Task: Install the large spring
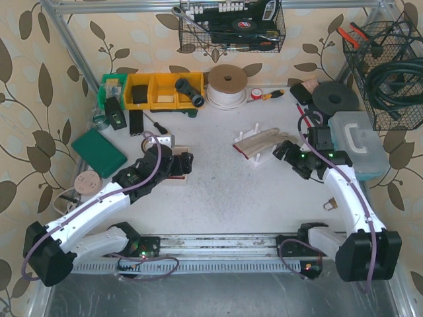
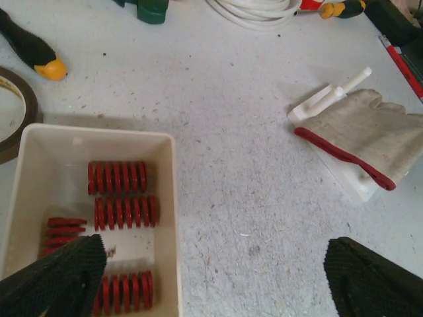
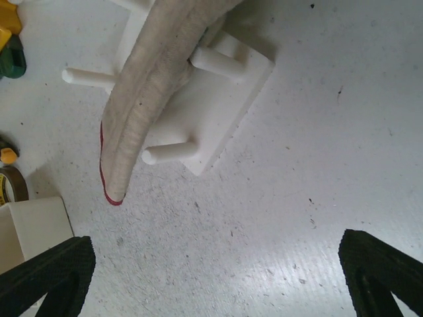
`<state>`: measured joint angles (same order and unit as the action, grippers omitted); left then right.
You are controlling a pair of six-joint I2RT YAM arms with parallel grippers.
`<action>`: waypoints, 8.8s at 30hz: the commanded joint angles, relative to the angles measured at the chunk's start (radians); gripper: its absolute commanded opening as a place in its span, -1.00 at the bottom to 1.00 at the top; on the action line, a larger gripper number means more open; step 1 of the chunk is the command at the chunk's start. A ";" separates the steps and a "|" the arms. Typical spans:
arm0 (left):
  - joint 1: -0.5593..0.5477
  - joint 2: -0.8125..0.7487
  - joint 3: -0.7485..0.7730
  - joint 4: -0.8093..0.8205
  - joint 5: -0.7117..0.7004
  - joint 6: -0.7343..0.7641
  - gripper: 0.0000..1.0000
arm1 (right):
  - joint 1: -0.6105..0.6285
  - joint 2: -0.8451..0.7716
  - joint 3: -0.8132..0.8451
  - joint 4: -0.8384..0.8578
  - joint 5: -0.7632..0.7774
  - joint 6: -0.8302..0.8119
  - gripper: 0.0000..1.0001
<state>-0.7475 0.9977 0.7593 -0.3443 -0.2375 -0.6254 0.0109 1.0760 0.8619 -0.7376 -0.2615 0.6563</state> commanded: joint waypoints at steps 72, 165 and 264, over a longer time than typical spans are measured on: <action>0.016 -0.175 -0.189 0.223 -0.074 -0.014 0.66 | 0.268 0.328 0.295 0.312 0.305 0.148 -1.00; 0.022 -0.128 -0.177 0.222 -0.106 -0.028 0.60 | 0.351 0.656 0.491 -0.154 0.289 -0.362 -0.05; 0.043 0.038 0.087 -0.179 -0.109 -0.053 0.75 | 0.799 0.065 -0.008 0.296 0.806 0.066 0.99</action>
<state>-0.7185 0.9905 0.7635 -0.4091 -0.3138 -0.6880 0.8215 1.1763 0.8433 -0.4515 0.4866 0.7467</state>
